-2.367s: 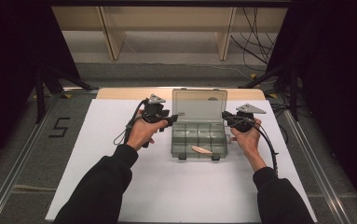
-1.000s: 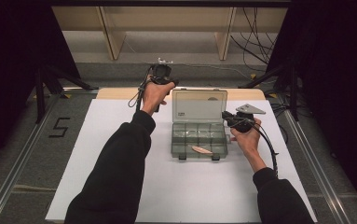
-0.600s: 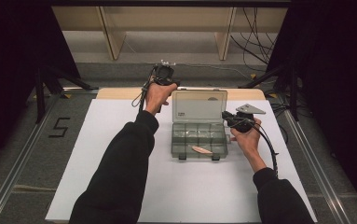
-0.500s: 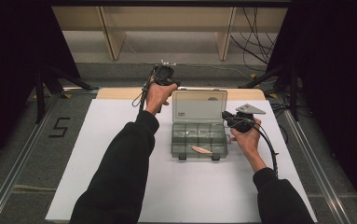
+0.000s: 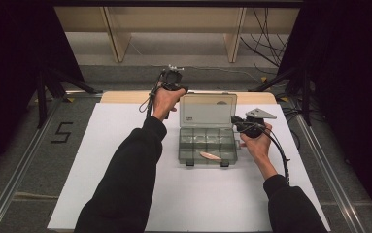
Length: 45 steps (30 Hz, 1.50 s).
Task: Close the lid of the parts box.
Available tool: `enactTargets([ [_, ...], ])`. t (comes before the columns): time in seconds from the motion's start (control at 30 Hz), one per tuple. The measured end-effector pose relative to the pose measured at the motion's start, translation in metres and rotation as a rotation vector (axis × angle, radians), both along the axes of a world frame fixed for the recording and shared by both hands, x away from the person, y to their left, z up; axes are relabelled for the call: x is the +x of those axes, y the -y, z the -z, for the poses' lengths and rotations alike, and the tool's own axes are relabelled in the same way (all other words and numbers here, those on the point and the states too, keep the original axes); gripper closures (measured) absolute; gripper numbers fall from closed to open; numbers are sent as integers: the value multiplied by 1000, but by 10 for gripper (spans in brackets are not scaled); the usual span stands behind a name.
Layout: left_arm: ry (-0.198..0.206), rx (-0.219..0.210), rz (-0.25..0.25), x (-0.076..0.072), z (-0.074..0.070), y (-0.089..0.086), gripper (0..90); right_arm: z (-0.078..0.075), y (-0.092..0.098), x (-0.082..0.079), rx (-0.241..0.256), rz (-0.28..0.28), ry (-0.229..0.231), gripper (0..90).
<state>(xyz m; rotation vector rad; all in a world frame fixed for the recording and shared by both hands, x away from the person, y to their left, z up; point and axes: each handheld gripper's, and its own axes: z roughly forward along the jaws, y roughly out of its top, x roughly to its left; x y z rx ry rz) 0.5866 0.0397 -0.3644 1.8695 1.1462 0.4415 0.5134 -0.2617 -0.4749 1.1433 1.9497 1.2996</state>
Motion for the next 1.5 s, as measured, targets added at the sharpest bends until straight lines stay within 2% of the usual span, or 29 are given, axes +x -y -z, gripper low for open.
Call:
enactTargets([
  [0.03,-2,-1,0,0,0,0,898,-1,0,-1,6,0,-14,823],
  [0.07,-1,-1,-3,0,0,0,899,0,0,0,-1,2,2,815],
  [0.1,-3,-1,-1,-1,0,0,899,0,0,0,-3,3,-1,792],
  [0.13,-6,-1,4,-1,-1,0,898,-2,1,-1,-6,15,-18,765],
  [0.17,-9,-4,7,-1,-1,0,898,-2,1,-1,9,17,-17,733],
  [0.2,-10,-5,10,-1,-1,-1,898,-4,2,-2,-1,23,-16,718],
  [0.23,-11,-7,12,-1,-1,-1,898,-4,2,-2,19,17,-5,693],
  [0.27,-12,-8,14,-1,-1,-1,898,-6,3,-2,6,19,3,663],
  [0.37,-17,8,36,-3,-3,-3,898,-12,3,-7,24,15,5,587],
  [0.5,-15,2,49,-7,-5,-4,898,-23,4,-13,46,-4,18,514],
  [0.53,-14,-7,51,-8,-4,-5,898,-26,4,-16,62,3,-5,497],
  [0.57,-14,-15,51,-9,-4,-5,898,-29,6,-17,43,-6,9,484],
  [0.67,-15,-29,60,-13,-4,-7,898,-37,6,-22,38,-11,31,451],
  [0.77,-12,-39,72,-19,-4,-9,898,-45,10,-29,56,-17,27,443],
  [0.8,-11,-40,75,-21,-4,-10,898,-47,11,-30,60,-14,45,442],
  [0.83,166,184,210,-8,-9,-25,898,-51,13,-33,56,-10,36,439],
  [0.87,162,176,212,-10,-9,-25,898,-53,14,-36,77,-19,31,437],
  [0.9,167,179,206,-12,-9,-26,898,-55,16,-37,73,-23,44,433],
  [0.93,167,168,215,-14,-9,-26,898,-58,17,-40,80,-20,35,431],
  [1.07,161,173,223,-26,-7,-26,898,-65,20,-47,94,-39,37,418],
  [1.1,162,169,232,-27,-6,-26,898,-67,20,-48,97,-47,50,410],
  [1.2,161,172,238,-33,-2,-26,898,-72,21,-54,99,-53,33,386],
  [1.27,165,158,256,-36,0,-28,898,-75,21,-58,107,-62,27,361],
  [1.33,170,167,253,-42,0,-29,898,-77,20,-61,87,-70,34,334],
  [1.4,173,167,254,-48,1,-28,898,-80,18,-65,84,-76,29,300],
  [1.47,167,163,271,-52,2,-28,898,-82,16,-67,84,-85,44,284],
  [1.5,174,163,264,-55,3,-27,898,-83,15,-68,88,-86,53,278],
])
